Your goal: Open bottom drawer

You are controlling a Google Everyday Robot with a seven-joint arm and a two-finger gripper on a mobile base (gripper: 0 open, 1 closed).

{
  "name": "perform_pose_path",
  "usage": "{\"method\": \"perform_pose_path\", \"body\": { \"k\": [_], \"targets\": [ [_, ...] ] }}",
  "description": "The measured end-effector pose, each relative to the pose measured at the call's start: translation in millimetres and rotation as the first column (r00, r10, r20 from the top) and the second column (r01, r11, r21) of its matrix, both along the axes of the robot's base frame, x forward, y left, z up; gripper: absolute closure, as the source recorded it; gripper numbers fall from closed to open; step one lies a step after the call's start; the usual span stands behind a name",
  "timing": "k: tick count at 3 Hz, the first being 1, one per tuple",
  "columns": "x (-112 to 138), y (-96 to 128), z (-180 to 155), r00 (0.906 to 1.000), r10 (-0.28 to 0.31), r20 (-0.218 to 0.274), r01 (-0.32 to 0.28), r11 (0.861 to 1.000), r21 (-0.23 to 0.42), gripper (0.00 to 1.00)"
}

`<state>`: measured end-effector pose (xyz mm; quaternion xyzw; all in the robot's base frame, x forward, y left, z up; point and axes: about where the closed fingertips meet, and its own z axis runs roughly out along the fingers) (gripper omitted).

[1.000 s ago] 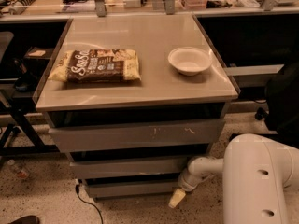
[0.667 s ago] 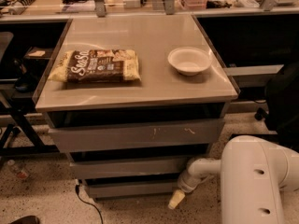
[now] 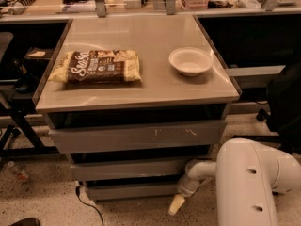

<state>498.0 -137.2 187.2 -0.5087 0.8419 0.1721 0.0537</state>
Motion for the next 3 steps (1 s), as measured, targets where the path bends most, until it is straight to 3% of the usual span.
{"method": "perform_pose_path", "body": {
  "k": [1,2,3],
  "targets": [
    [-10,-2,-3,0.9995,0.005,-0.03,-0.005,1.0,-0.004,0.0],
    [-10,-2,-2,0.9995,0.005,-0.031,-0.006,1.0,-0.004,0.0],
    [-48,-9,-2,0.9966,0.012,-0.082,-0.012,1.0,-0.003,0.0]
  ]
}}
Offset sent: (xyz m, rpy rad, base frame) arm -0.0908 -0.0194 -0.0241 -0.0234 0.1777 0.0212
